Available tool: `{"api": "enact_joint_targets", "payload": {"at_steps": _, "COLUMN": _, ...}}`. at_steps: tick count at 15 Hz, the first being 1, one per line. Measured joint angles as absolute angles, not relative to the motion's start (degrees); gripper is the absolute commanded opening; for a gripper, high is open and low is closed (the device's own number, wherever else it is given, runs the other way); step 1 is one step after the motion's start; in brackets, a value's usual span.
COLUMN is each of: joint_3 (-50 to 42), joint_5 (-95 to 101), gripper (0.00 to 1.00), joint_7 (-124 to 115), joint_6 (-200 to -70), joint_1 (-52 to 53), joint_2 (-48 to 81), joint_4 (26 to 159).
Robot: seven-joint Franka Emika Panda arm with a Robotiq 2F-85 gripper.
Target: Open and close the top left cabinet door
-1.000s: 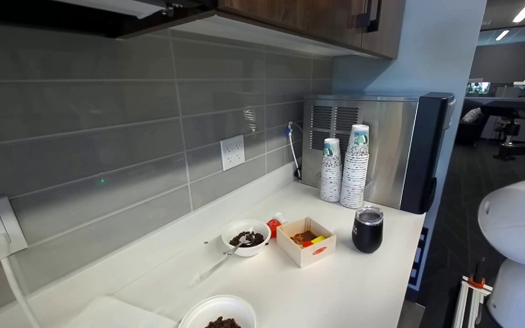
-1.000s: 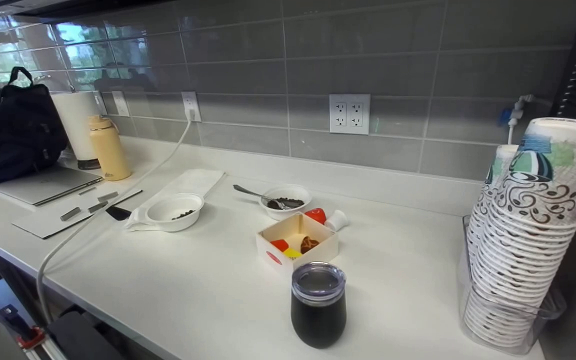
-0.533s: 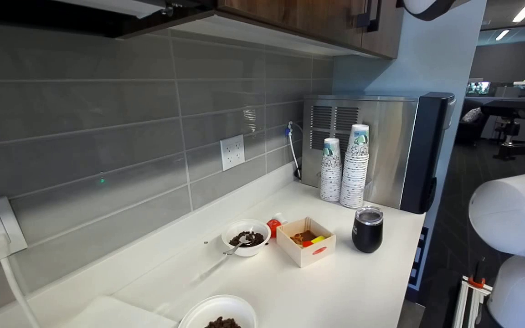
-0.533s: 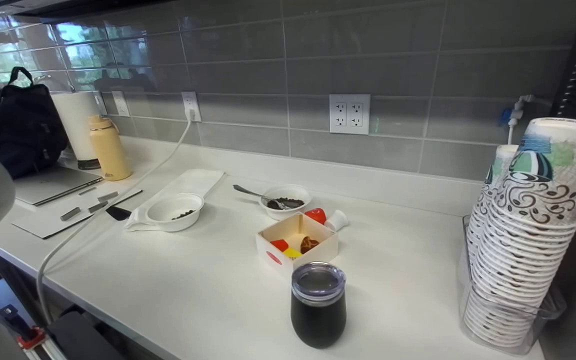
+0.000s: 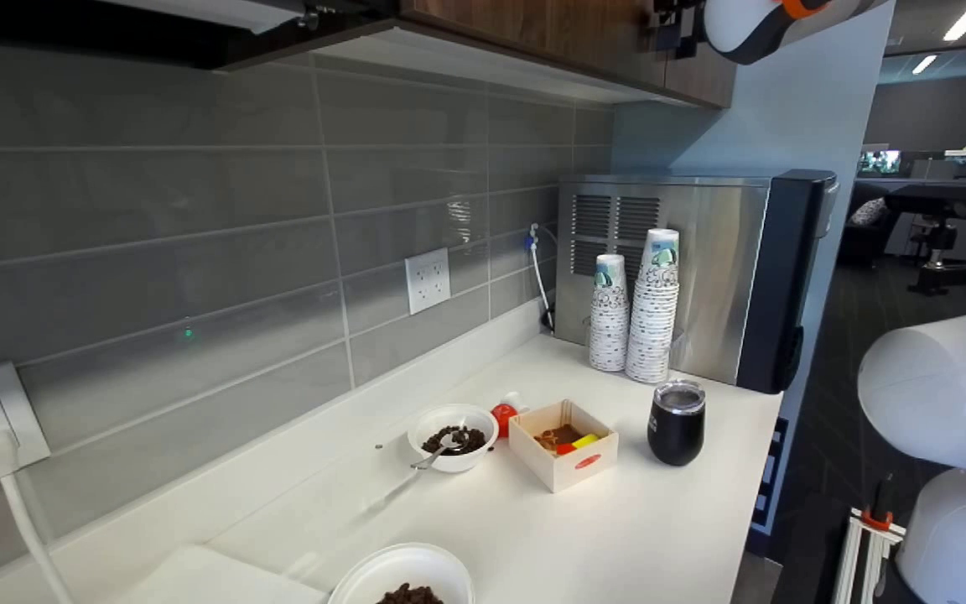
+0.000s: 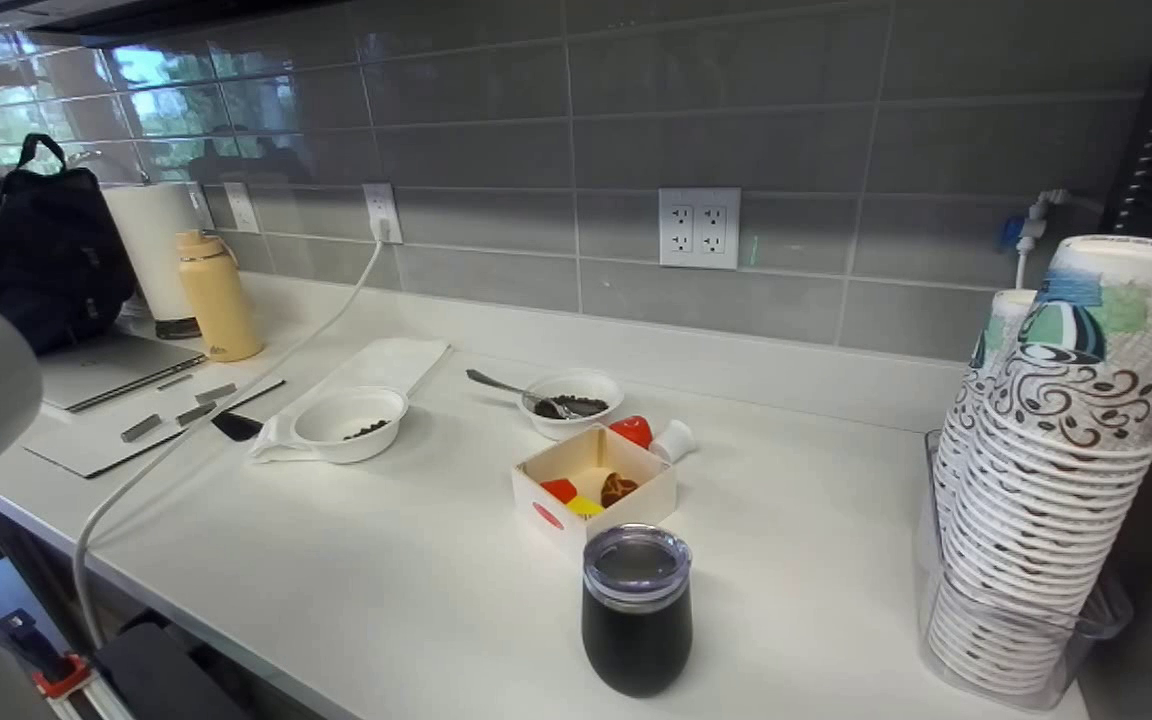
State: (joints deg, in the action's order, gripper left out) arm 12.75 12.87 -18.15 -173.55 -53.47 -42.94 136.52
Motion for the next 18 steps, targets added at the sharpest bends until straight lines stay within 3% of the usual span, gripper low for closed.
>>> {"api": "enact_joint_targets", "payload": {"at_steps": 10, "joint_3": 18.4, "joint_5": 12.1, "gripper": 1.0, "joint_7": -20.1, "joint_6": -174.7, "joint_1": -63.6, "joint_2": -37.2, "joint_4": 131.0}}
{"api": "enact_joint_targets", "payload": {"at_steps": 18, "joint_3": 17.5, "joint_5": 12.1, "gripper": 1.0, "joint_7": -19.9, "joint_6": -174.3, "joint_1": -62.9, "joint_2": -37.8, "joint_4": 131.4}}
